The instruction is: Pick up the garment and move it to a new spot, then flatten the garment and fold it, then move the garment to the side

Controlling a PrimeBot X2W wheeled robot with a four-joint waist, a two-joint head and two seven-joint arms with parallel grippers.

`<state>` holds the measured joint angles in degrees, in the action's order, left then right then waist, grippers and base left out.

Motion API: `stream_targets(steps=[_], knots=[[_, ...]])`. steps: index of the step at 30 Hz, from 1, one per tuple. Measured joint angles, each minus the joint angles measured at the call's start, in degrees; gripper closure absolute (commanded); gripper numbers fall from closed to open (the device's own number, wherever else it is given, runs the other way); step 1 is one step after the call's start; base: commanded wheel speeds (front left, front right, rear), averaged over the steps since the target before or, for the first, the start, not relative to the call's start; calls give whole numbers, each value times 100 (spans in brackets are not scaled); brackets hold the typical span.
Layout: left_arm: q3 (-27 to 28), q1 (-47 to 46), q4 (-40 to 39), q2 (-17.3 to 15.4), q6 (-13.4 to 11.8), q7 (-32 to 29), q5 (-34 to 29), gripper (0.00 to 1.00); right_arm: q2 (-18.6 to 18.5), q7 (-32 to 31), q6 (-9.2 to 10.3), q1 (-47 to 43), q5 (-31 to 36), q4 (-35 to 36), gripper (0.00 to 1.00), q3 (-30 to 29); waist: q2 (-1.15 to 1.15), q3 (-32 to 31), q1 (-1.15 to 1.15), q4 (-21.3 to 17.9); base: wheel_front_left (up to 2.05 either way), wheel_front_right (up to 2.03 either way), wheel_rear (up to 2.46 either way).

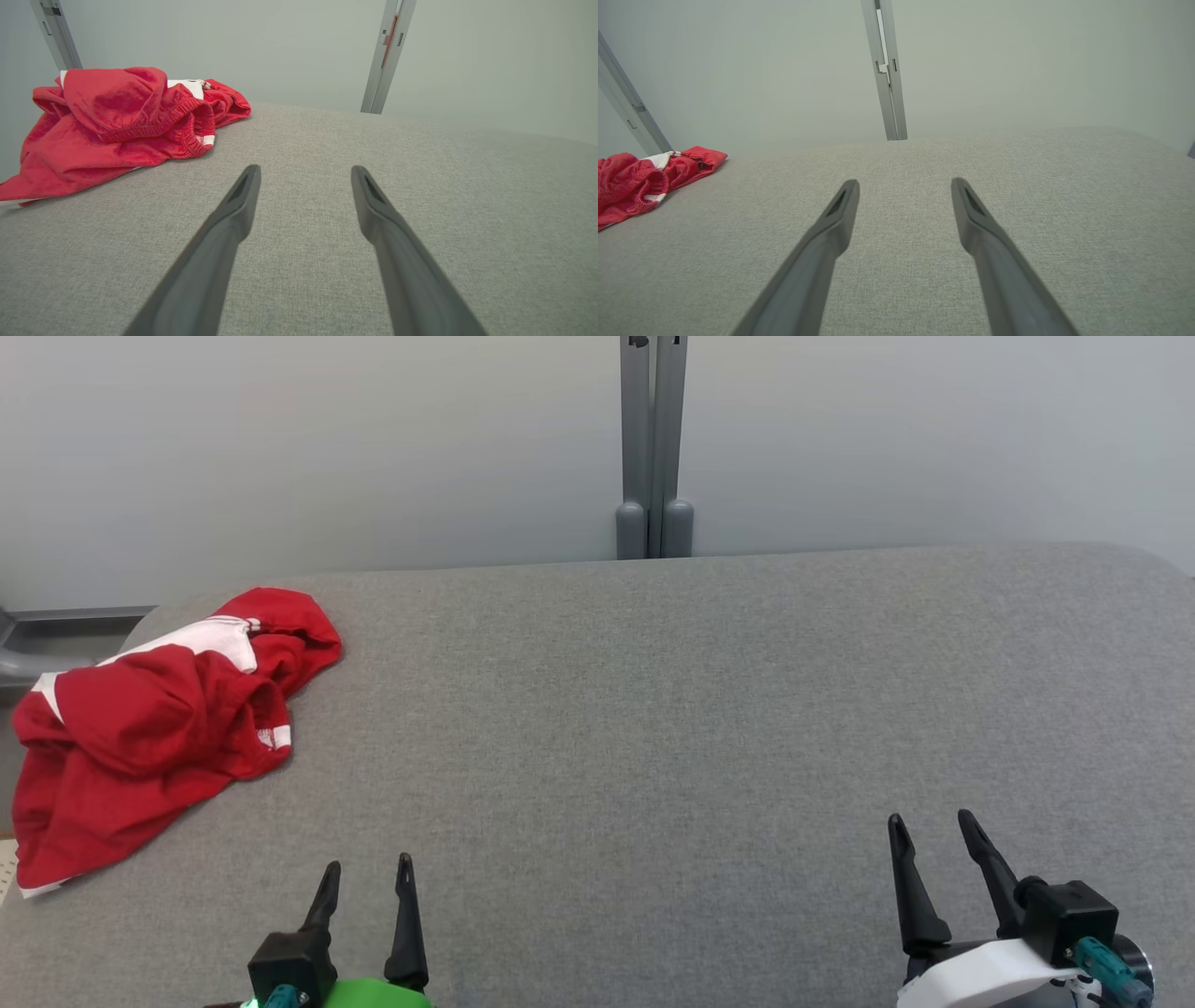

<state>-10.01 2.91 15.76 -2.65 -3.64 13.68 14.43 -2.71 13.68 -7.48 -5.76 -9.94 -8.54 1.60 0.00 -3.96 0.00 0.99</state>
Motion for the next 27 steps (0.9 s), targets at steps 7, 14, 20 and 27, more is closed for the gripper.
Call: stream_targets(steps=[7,14,20,27], knots=[[-67,8,74,-2,-42,68,-211,0,-3,66,0,-37,293,55,0,11,0,-25,0,6,0,0,0],[-111,23,137,-3,-91,136,-421,0,-4,133,-1,-90,515,89,0,27,0,-45,0,13,0,0,0],[-113,24,193,-3,-90,144,-410,0,-5,134,-1,-92,515,69,0,23,0,-47,0,16,0,0,0],[-125,24,222,-3,-90,144,-390,0,-5,135,-1,-92,515,55,0,16,0,-50,0,14,0,0,0]])
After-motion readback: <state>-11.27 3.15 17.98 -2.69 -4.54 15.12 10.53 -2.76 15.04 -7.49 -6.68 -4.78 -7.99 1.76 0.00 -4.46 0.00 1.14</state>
